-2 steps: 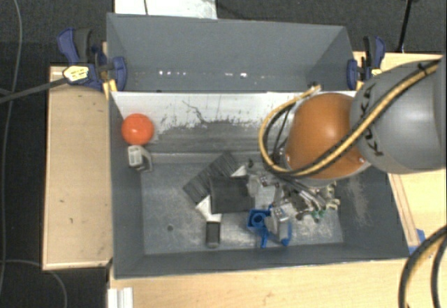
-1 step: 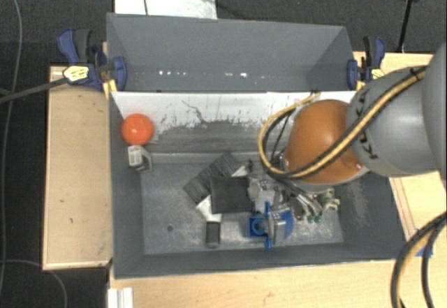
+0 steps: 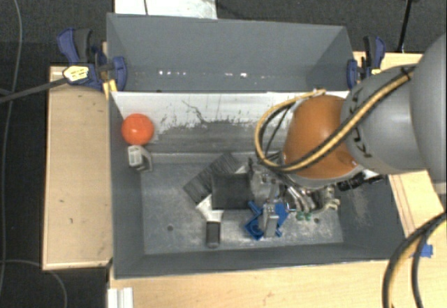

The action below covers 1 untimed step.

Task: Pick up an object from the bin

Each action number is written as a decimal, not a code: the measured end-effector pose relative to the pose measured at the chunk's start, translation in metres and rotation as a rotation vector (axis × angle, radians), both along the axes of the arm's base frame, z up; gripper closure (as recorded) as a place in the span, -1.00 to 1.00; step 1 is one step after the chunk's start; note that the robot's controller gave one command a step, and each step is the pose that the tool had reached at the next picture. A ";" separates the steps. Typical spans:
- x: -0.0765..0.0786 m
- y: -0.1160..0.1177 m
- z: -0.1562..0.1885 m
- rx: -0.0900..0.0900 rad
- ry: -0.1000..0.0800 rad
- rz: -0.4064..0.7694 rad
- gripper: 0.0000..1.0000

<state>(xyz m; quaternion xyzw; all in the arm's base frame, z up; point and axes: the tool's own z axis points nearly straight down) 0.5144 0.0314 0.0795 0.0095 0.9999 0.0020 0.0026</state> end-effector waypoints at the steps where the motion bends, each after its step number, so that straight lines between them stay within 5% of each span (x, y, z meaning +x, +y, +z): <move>1: 0.021 0.013 -0.001 0.001 0.021 -0.089 1.00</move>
Offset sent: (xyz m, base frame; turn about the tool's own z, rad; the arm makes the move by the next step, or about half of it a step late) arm 0.0000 0.0000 0.0000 0.0000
